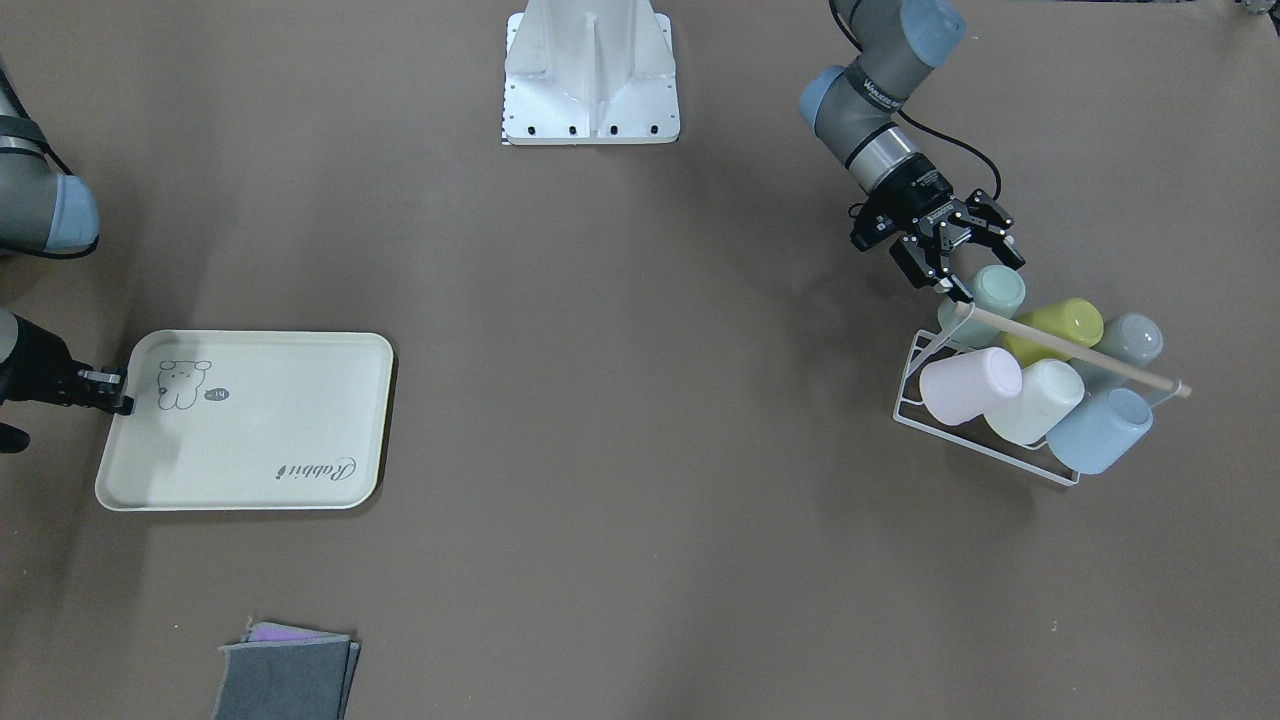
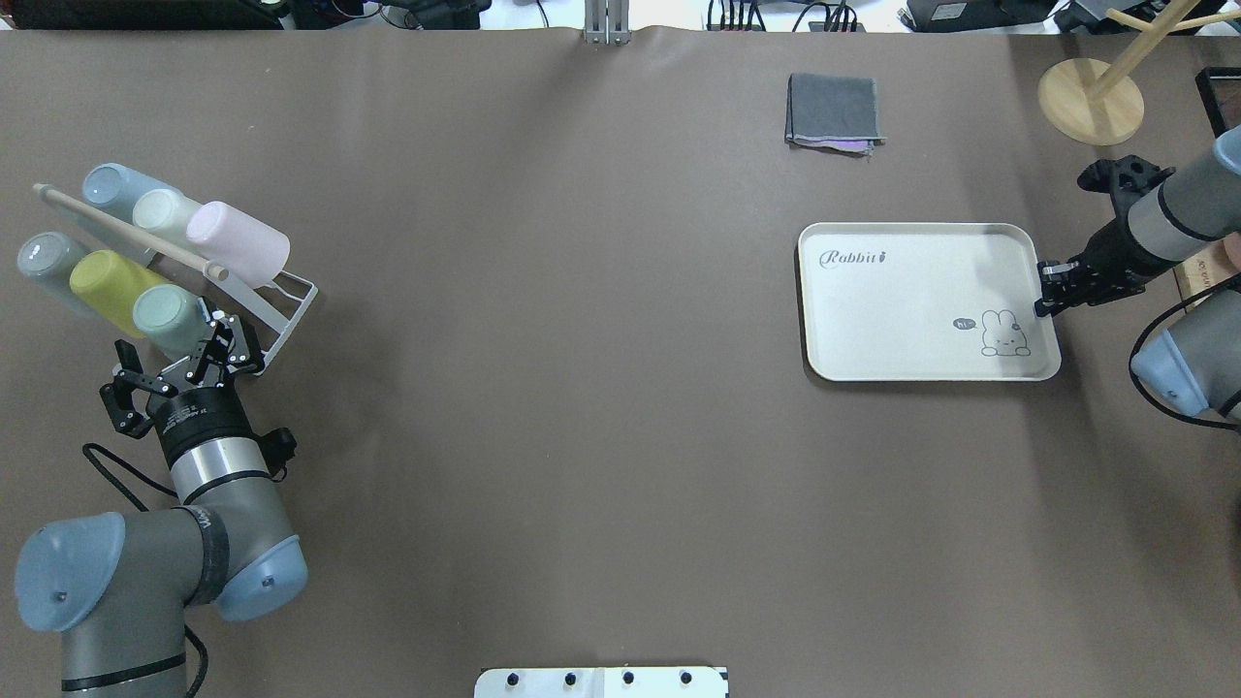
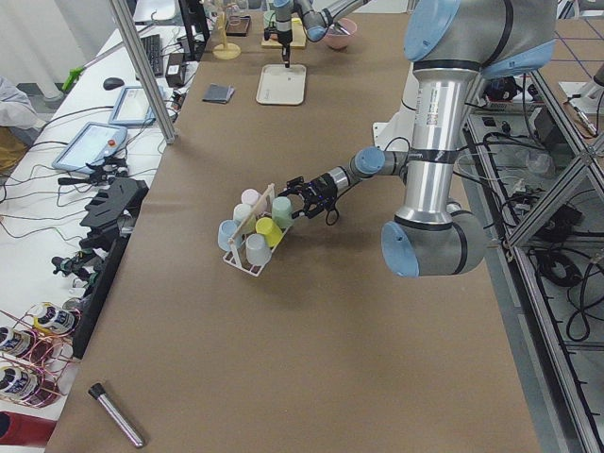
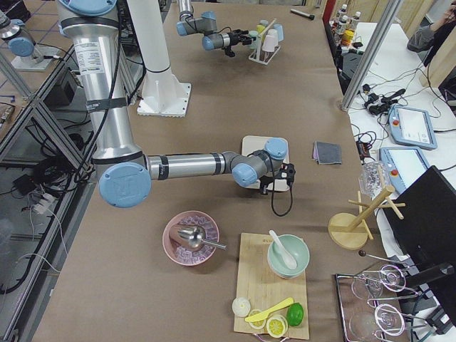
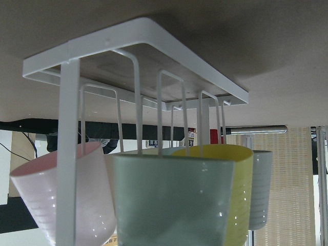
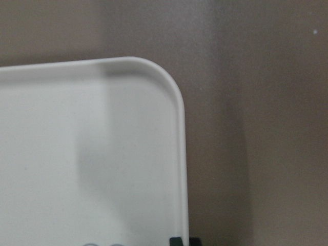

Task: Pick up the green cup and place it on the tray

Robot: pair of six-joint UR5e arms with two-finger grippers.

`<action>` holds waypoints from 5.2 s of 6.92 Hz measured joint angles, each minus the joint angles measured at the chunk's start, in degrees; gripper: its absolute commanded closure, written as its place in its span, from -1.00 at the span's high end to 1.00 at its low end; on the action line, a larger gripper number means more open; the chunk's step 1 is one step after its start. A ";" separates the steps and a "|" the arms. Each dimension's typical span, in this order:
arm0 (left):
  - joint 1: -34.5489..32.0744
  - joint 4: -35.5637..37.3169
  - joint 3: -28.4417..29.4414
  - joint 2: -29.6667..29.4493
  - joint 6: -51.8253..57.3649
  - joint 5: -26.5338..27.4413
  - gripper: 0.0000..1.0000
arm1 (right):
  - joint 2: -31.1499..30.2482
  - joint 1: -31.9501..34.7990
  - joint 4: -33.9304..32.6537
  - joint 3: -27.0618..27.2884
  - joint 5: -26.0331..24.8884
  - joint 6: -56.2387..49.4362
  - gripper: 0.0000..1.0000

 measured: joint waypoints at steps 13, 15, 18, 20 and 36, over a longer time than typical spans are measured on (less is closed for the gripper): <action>-0.80 0.03 4.31 -2.27 -2.17 1.22 0.86 | 19.37 -14.04 2.47 3.67 -3.37 20.80 -1.00; -0.80 0.47 4.55 -2.33 -1.90 1.79 0.83 | 20.47 -17.97 4.63 3.12 -6.23 27.48 -1.00; -0.79 0.59 4.83 -2.67 -1.48 2.68 -0.61 | 20.59 -21.14 8.07 2.07 -7.75 31.31 -1.00; -0.79 0.83 4.72 -2.91 -1.50 2.91 -0.85 | 20.39 -21.96 8.56 1.40 -7.97 31.38 -1.00; -8.74 -7.50 -27.94 4.14 -19.53 -29.08 -0.76 | 6.79 -13.63 -11.02 23.73 -8.00 23.48 1.00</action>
